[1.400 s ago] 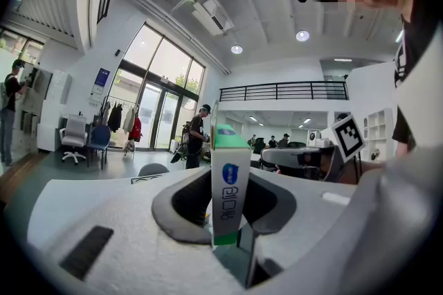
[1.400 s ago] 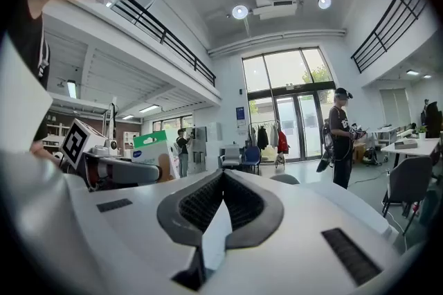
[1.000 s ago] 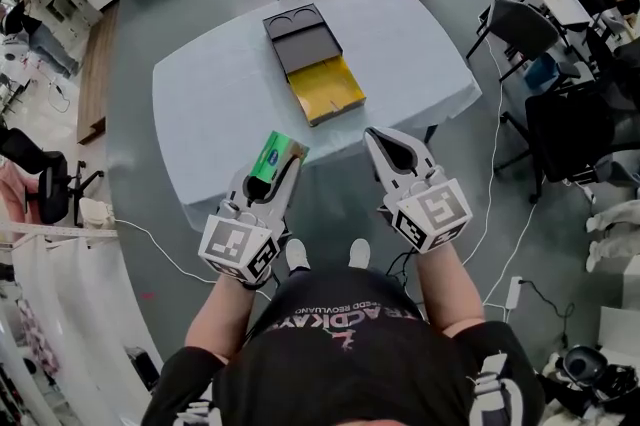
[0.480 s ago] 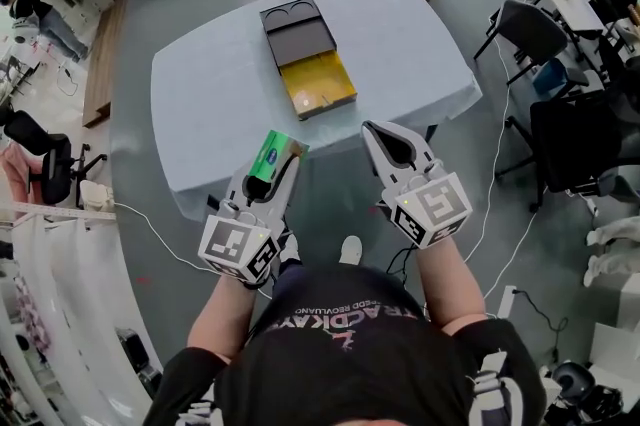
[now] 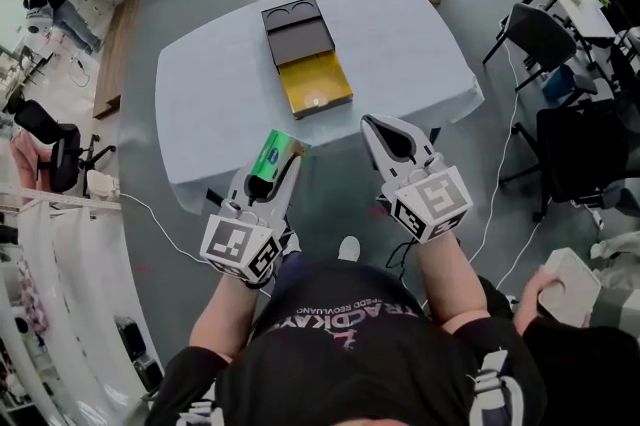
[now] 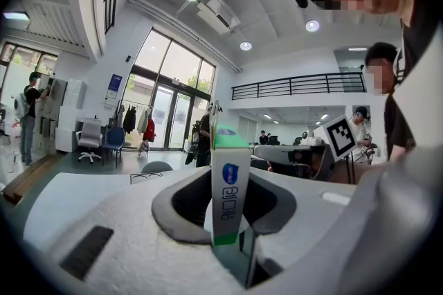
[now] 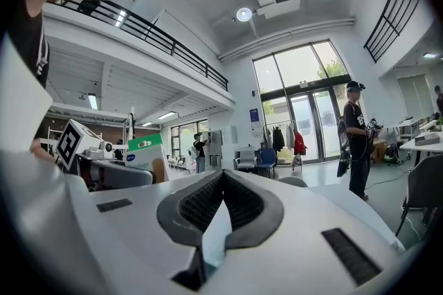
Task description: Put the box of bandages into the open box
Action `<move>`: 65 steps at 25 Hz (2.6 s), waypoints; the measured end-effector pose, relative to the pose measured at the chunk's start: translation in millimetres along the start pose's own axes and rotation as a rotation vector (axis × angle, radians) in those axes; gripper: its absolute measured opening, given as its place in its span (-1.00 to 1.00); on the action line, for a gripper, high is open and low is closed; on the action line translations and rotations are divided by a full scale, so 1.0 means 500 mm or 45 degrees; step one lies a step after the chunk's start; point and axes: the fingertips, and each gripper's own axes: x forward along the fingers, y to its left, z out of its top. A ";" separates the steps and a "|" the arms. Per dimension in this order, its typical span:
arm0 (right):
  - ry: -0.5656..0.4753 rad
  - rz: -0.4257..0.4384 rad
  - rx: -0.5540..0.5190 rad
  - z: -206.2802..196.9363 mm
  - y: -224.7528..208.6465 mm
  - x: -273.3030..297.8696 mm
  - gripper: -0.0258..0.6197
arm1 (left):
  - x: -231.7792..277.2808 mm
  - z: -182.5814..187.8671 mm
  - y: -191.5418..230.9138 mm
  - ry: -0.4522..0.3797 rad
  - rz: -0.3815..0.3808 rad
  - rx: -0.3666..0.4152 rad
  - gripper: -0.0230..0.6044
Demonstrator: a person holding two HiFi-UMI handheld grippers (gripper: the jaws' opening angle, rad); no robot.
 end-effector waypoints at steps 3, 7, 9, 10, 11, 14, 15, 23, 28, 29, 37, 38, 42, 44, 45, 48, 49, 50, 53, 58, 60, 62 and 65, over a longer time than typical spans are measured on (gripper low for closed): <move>-0.009 -0.015 0.011 0.003 -0.007 0.003 -0.89 | 0.007 0.005 0.005 -0.001 -0.003 0.009 -0.60; -0.006 -0.025 0.009 -0.003 -0.008 0.011 -0.89 | 0.013 0.002 0.013 -0.005 -0.018 0.006 -0.60; 0.001 -0.032 0.006 -0.010 -0.013 0.016 -0.89 | 0.020 -0.003 0.017 -0.004 -0.029 -0.002 -0.60; 0.005 -0.044 0.007 -0.013 -0.018 0.020 -0.89 | 0.025 -0.005 0.021 -0.003 -0.037 -0.003 -0.60; 0.008 -0.055 0.009 -0.015 -0.024 0.025 -0.89 | 0.031 -0.007 0.026 -0.001 -0.047 -0.003 -0.60; 0.018 -0.071 0.001 -0.011 -0.039 0.054 -0.89 | 0.054 -0.003 0.051 0.008 -0.076 -0.008 -0.60; 0.022 -0.077 0.001 -0.009 -0.043 0.067 -0.89 | 0.062 -0.001 0.062 0.011 -0.085 -0.010 -0.60; 0.059 -0.154 0.027 -0.021 -0.068 0.180 -0.89 | 0.118 0.008 0.178 0.039 -0.159 -0.034 -0.60; 0.086 -0.198 0.043 -0.036 -0.094 0.245 -0.89 | 0.165 -0.002 0.243 0.065 -0.195 -0.065 -0.60; 0.090 -0.211 0.049 -0.039 -0.101 0.258 -0.89 | 0.175 -0.005 0.255 0.071 -0.203 -0.070 -0.60; 0.130 -0.287 0.086 -0.072 -0.143 0.330 -0.89 | 0.245 -0.042 0.324 0.136 -0.277 -0.104 -0.60; 0.136 -0.298 0.091 -0.077 -0.149 0.336 -0.89 | 0.254 -0.047 0.331 0.144 -0.284 -0.107 -0.60; 0.163 -0.335 0.109 -0.101 -0.169 0.357 -0.89 | 0.291 -0.076 0.356 0.183 -0.315 -0.124 -0.60; 0.179 -0.361 0.122 -0.115 -0.180 0.364 -0.89 | 0.310 -0.094 0.367 0.206 -0.328 -0.134 -0.60; 0.189 -0.370 0.127 -0.123 -0.185 0.367 -0.89 | 0.319 -0.103 0.372 0.219 -0.335 -0.139 -0.60; 0.219 -0.396 0.146 -0.145 -0.197 0.377 -0.89 | 0.344 -0.132 0.384 0.258 -0.356 -0.162 -0.60; 0.228 -0.403 0.152 -0.152 -0.201 0.380 -0.89 | 0.352 -0.143 0.388 0.271 -0.362 -0.173 -0.60; 0.236 -0.411 0.158 -0.159 -0.205 0.382 -0.89 | 0.361 -0.154 0.392 0.285 -0.368 -0.184 -0.60; 0.254 -0.434 0.173 -0.177 -0.211 0.387 -0.89 | 0.382 -0.191 0.402 0.327 -0.386 -0.232 -0.60; 0.290 -0.475 0.200 -0.211 -0.220 0.393 -0.89 | 0.411 -0.254 0.421 0.402 -0.404 -0.270 -0.60; 0.302 -0.494 0.214 -0.223 -0.226 0.393 -0.89 | 0.426 -0.281 0.426 0.438 -0.415 -0.268 -0.60; 0.313 -0.513 0.230 -0.233 -0.232 0.390 -0.89 | 0.445 -0.309 0.429 0.477 -0.426 -0.288 -0.60; 0.336 -0.536 0.247 -0.251 -0.237 0.384 -0.89 | 0.470 -0.349 0.433 0.530 -0.437 -0.328 -0.60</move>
